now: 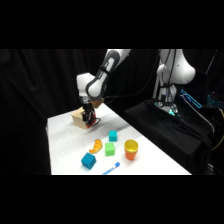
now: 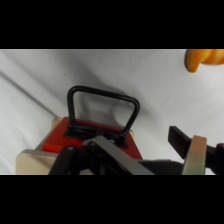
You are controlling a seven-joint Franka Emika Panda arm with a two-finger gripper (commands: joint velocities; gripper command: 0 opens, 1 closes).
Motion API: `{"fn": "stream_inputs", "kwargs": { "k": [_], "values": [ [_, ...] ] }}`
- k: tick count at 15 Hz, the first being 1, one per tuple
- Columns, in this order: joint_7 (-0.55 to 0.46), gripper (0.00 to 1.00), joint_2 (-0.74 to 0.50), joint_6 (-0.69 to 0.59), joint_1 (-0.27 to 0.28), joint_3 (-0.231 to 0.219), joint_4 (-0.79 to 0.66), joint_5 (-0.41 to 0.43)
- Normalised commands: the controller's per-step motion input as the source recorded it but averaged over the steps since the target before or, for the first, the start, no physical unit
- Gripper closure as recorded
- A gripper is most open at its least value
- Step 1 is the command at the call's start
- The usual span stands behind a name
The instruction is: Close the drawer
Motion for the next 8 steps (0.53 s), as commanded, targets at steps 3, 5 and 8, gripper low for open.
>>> {"fn": "stream_inputs", "kwargs": {
  "k": [3,5,8],
  "values": [
    [-0.12,0.00,-0.42,-0.29,0.004,-0.003,-0.12,-0.128],
    [-0.14,0.00,-0.39,-0.33,-0.006,0.011,-0.08,-0.089],
    [-0.15,0.00,-0.40,-0.39,-0.015,0.011,-0.04,-0.071]
  ]
}}
